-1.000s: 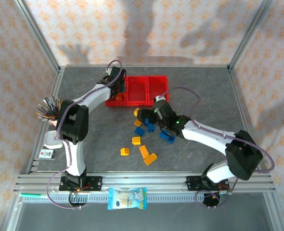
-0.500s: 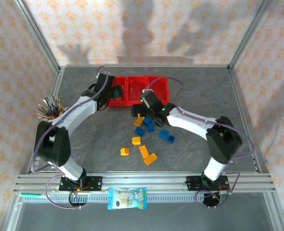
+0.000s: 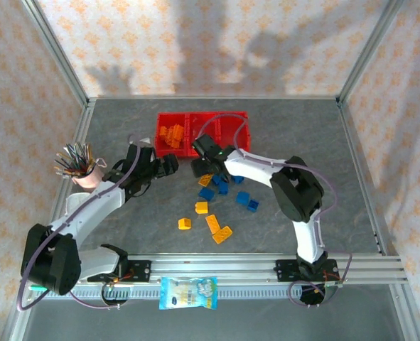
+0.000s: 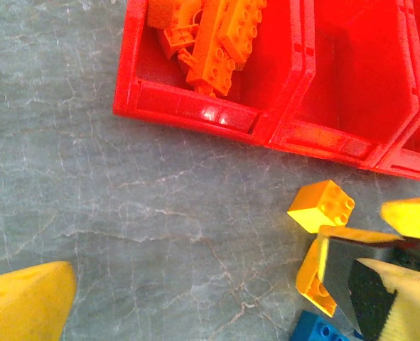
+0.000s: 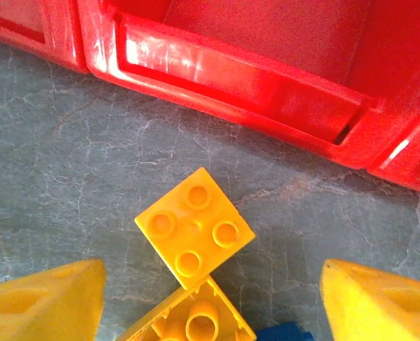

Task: Sort the legos into containers by color
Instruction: Pick up the lego from the center of the table.

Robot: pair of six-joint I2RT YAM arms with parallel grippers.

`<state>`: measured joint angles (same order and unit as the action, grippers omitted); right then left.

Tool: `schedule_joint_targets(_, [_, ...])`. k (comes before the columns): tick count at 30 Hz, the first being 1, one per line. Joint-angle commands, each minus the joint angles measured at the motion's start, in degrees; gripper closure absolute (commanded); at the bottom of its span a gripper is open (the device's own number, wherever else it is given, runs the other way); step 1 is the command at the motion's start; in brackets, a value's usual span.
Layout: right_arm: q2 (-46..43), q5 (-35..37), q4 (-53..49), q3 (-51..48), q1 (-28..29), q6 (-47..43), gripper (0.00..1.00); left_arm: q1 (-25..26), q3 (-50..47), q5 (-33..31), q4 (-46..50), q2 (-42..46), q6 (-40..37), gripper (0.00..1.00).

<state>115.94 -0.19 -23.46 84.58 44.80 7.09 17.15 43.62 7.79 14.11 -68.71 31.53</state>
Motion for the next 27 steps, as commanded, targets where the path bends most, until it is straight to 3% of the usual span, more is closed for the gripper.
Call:
schedule_joint_targets(1, [2.58,1.52,-2.22,3.49,-0.19,-2.65,0.25,-0.19,-3.08,1.09,-3.29,2.67,4.05,0.01])
schedule_joint_targets(8, [6.99,-1.39,-3.37,7.58,-0.24,-4.87,0.36,-0.18,-5.55,1.33,-2.68,6.12,7.16,0.01])
schedule_joint_targets(17, [4.94,-3.24,-3.69,6.8,-0.19,-5.25,0.64,-0.18,-4.42,0.37,-0.02,7.27,8.75,0.01])
schedule_joint_targets(27, [-3.26,-1.5,-2.26,7.18,-0.71,-1.82,0.7,-0.36,1.34,-1.11,1.51,6.68,7.34,0.01])
